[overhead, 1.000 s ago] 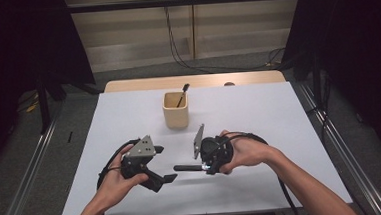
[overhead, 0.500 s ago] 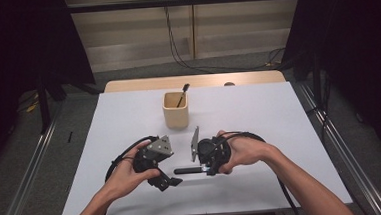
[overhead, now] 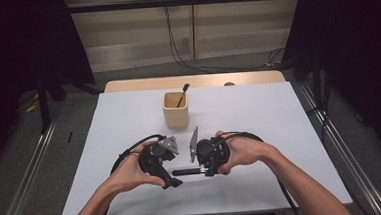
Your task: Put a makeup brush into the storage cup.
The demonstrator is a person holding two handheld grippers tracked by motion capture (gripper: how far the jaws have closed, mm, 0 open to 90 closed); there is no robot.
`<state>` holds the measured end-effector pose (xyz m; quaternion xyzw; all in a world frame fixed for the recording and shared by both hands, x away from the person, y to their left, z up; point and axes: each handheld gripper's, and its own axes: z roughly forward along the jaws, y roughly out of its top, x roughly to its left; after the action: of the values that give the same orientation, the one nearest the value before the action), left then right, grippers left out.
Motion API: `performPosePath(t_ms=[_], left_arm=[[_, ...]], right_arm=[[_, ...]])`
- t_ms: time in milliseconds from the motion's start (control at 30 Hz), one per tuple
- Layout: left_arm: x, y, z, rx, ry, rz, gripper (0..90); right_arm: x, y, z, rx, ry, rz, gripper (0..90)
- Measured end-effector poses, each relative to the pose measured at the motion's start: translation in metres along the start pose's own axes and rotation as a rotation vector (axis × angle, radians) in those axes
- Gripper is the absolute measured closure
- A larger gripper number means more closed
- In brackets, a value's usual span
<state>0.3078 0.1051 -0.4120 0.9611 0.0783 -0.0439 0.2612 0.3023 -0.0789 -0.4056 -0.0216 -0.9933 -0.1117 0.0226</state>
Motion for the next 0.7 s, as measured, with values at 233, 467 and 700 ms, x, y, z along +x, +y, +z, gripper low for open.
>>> performPosePath(t_ms=[233, 467, 700], left_arm=[[0.001, 0.003, 0.004, 0.015, -0.004, -0.017, 36.7], [0.005, 0.006, 0.008, -0.005, -0.032, -0.024, 49.8], [0.005, 0.007, 0.012, -0.007, -0.061, -0.018, 62.9]], right_arm=[[0.000, 0.001, 0.001, -0.008, -0.012, -0.010, 71.6], [0.000, 0.002, 0.003, -0.010, -0.011, -0.021, 71.6], [0.000, 0.003, 0.003, -0.029, -0.014, -0.027, 71.6]])
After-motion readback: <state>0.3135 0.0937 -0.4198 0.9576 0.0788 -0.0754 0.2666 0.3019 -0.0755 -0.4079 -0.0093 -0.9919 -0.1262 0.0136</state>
